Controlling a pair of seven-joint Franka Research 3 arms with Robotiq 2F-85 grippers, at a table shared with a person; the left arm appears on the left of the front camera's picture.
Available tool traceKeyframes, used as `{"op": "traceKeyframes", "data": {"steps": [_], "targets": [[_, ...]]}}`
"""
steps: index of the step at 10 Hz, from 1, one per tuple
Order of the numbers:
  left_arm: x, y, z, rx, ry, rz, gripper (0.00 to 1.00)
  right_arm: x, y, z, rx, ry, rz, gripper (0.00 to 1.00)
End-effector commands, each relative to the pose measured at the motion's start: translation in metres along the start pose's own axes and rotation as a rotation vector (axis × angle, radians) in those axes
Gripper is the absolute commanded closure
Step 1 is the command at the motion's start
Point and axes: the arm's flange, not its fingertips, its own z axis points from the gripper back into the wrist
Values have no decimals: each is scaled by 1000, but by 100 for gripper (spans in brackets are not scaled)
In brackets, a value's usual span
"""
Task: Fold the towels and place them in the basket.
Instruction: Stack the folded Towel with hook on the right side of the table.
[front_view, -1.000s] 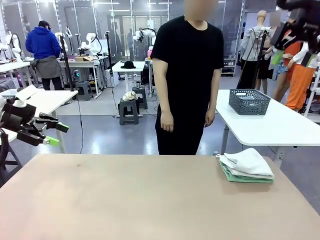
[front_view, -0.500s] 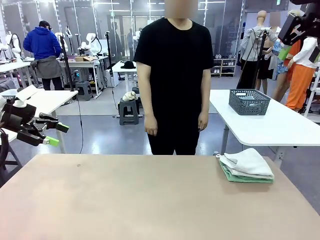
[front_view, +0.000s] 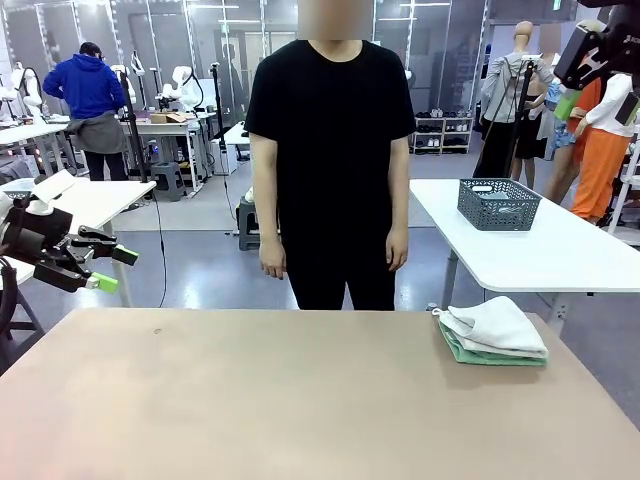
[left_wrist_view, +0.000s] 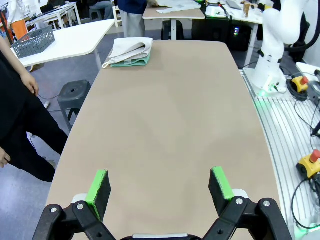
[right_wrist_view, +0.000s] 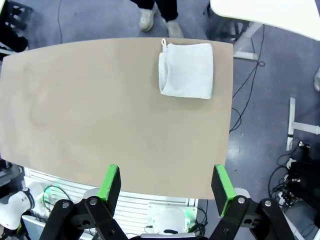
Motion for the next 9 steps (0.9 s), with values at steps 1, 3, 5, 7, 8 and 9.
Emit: {"op": "traceKeyframes", "data": {"steps": [1, 3, 5, 7, 8, 9], "targets": [[2, 0, 1, -2, -7, 3, 0, 0, 0, 1, -2, 9, -6, 9], [2, 0, 1, -2, -7, 3, 0, 0, 0, 1, -2, 9, -6, 9], [2, 0, 1, -2, -7, 3, 0, 0, 0, 1, -2, 9, -6, 9], [2, 0, 1, -2, -7, 3, 0, 0, 0, 1, -2, 9, -6, 9], [2, 0, 1, -2, -7, 3, 0, 0, 0, 1, -2, 9, -6, 9], [2, 0, 1, -2, -7, 3, 0, 0, 0, 1, -2, 9, -6, 9]]}}
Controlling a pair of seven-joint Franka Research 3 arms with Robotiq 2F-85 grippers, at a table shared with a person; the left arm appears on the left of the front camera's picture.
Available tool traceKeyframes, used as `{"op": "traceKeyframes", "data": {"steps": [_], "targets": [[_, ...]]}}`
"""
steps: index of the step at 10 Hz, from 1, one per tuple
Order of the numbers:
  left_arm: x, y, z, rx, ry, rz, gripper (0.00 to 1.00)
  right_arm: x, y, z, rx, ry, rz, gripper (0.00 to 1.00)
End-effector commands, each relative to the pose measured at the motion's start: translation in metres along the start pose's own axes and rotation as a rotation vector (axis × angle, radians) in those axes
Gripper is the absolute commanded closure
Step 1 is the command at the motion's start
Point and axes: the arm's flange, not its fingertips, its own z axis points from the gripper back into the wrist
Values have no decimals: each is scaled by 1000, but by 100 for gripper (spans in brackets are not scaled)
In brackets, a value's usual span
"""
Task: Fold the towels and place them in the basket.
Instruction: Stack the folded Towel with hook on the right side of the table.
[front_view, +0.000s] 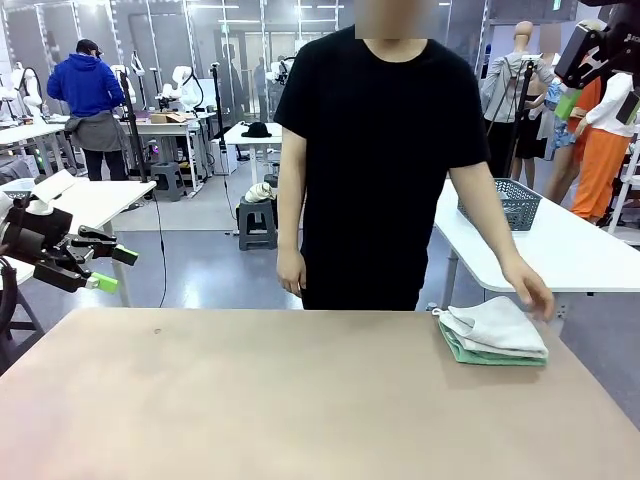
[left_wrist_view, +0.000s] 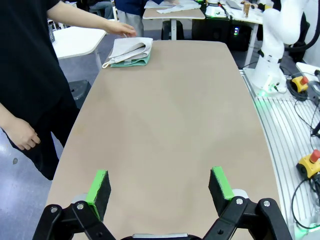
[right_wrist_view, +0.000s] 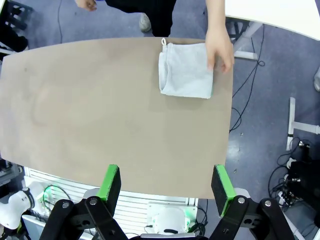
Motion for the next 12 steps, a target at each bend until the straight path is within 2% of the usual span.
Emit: {"op": "traceKeyframes", "data": {"steps": [1, 12], "targets": [[2, 0, 1, -2, -7, 3, 0, 1, 0, 1, -2, 7, -6, 9], [2, 0, 1, -2, -7, 3, 0, 1, 0, 1, -2, 7, -6, 9]]}}
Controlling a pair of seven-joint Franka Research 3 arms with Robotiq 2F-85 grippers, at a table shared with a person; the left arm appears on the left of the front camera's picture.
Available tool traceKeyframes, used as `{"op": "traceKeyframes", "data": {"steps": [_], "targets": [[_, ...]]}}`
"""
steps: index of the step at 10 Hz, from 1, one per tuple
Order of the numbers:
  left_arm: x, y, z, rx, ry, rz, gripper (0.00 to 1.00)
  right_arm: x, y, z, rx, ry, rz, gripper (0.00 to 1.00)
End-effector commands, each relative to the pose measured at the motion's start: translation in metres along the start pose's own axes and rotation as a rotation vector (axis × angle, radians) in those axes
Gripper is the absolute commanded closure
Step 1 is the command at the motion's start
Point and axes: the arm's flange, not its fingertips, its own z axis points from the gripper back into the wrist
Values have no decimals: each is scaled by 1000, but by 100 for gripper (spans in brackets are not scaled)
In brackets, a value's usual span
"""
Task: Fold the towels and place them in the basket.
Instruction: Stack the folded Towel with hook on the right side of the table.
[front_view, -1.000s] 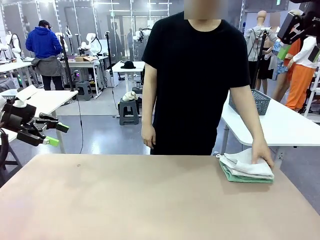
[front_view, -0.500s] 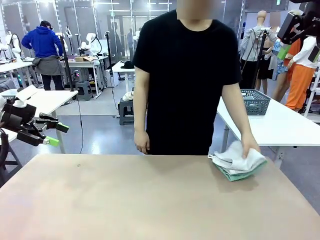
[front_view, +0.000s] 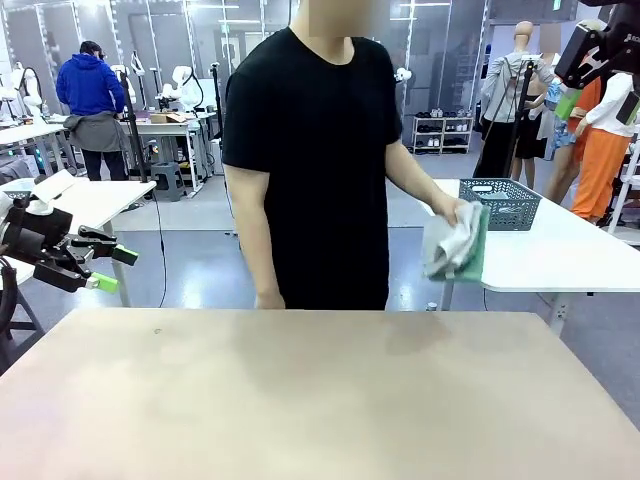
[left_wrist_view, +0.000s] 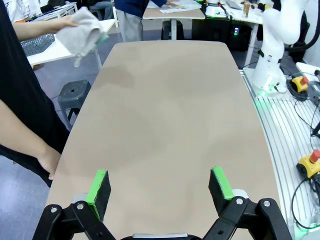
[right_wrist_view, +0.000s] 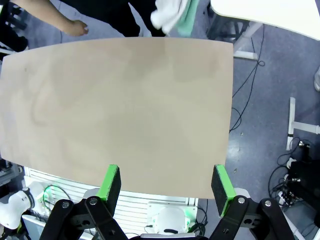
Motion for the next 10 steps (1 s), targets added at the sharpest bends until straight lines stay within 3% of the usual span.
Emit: {"op": "traceKeyframes", "data": {"steps": [1, 10], "targets": [[2, 0, 1, -2, -7, 3, 0, 1, 0, 1, -2, 6, -6, 9], [2, 0, 1, -2, -7, 3, 0, 1, 0, 1, -2, 6, -6, 9]]}}
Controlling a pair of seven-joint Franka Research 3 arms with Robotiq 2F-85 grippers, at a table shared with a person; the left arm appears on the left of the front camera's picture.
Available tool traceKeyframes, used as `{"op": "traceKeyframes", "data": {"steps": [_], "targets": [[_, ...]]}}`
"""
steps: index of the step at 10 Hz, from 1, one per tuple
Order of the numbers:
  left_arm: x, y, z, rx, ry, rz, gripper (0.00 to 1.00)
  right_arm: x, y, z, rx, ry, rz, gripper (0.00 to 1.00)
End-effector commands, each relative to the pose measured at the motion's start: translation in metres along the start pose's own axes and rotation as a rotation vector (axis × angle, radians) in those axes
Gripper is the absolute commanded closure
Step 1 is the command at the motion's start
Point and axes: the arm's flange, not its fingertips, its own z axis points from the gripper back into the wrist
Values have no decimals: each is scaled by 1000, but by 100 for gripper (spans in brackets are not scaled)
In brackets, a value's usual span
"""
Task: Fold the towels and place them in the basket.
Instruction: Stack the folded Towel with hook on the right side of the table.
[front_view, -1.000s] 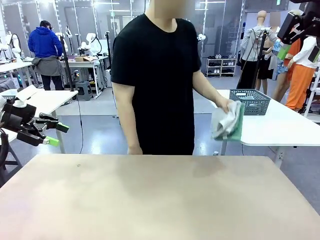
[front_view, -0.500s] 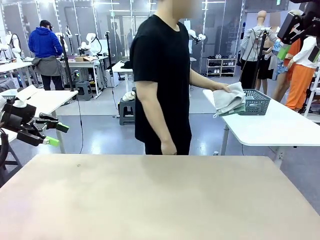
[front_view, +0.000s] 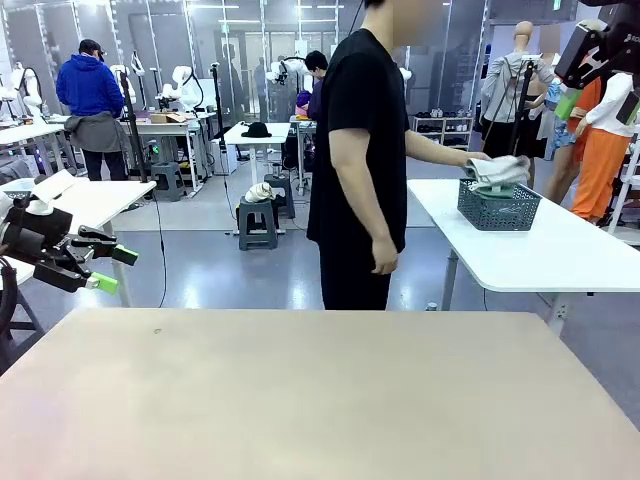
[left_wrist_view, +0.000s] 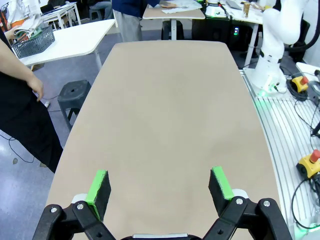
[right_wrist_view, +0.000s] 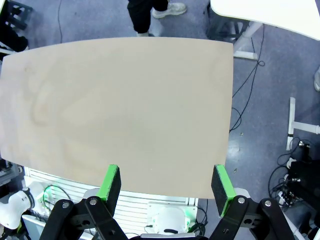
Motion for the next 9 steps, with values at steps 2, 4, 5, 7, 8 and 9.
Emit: {"op": "traceKeyframes", "data": {"steps": [2, 4, 5, 7, 8, 9], "targets": [[2, 0, 1, -2, -7, 3, 0, 1, 0, 1, -2, 6, -6, 9], [2, 0, 1, -2, -7, 3, 0, 1, 0, 1, -2, 6, -6, 9], [2, 0, 1, -2, -7, 3, 0, 1, 0, 1, -2, 6, -6, 9], [2, 0, 1, -2, -7, 3, 0, 1, 0, 1, -2, 6, -6, 9], [2, 0, 1, -2, -7, 3, 0, 1, 0, 1, -2, 6, -6, 9], [2, 0, 1, -2, -7, 3, 0, 1, 0, 1, -2, 6, -6, 9]]}}
